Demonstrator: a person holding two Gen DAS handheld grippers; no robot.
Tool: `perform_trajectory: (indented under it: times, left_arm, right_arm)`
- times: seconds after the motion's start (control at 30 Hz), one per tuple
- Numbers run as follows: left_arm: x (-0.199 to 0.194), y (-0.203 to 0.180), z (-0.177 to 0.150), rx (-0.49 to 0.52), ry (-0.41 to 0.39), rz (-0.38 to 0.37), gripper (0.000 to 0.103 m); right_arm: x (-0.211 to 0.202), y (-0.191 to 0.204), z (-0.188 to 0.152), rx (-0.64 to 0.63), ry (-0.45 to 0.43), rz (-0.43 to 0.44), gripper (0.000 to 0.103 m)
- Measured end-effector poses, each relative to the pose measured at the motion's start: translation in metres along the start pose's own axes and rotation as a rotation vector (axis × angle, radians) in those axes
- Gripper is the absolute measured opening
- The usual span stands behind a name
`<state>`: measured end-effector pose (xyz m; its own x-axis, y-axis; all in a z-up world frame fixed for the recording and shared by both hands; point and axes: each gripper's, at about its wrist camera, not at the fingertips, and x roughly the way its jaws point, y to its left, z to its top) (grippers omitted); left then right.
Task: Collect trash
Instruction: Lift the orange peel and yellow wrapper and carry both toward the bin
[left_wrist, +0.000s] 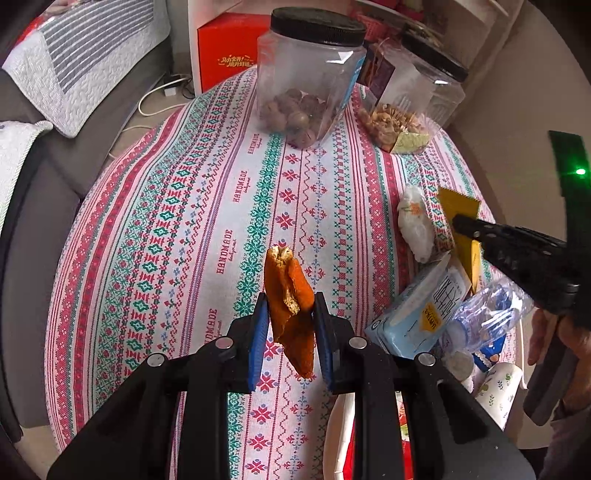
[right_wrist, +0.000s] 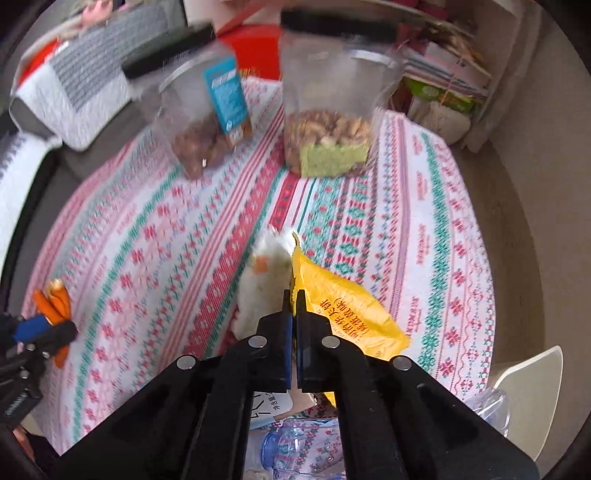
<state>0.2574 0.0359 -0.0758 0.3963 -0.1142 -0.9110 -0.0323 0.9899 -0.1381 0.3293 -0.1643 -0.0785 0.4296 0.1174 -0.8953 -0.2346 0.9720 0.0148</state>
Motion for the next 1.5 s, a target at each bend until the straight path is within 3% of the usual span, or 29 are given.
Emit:
perform_trajectory:
  times: [0.37, 0.77, 1.13, 1.5]
  left_arm:
    - [-0.030, 0.001, 0.006, -0.034, -0.100, -0.038, 0.024]
    - [-0.072, -0.013, 0.006, -0.045, -0.238, -0.115, 0.024]
    - [-0.092, -0.047, -0.009, 0.042, -0.357, -0.060, 0.024]
    - [-0.096, -0.088, -0.011, 0.091, -0.401, -0.071, 0.024]
  right_arm:
    - [-0.064, 0.008, 0.003, 0.037, -0.196, 0.020, 0.000]
    - [-0.118, 0.000, -0.033, 0.114, -0.335, 0.091, 0.000]
    - [-0.139, -0.008, -0.054, 0.116, -0.440, 0.022, 0.000]
    - [-0.164, -0.030, -0.068, 0.128, -0.499, -0.036, 0.000]
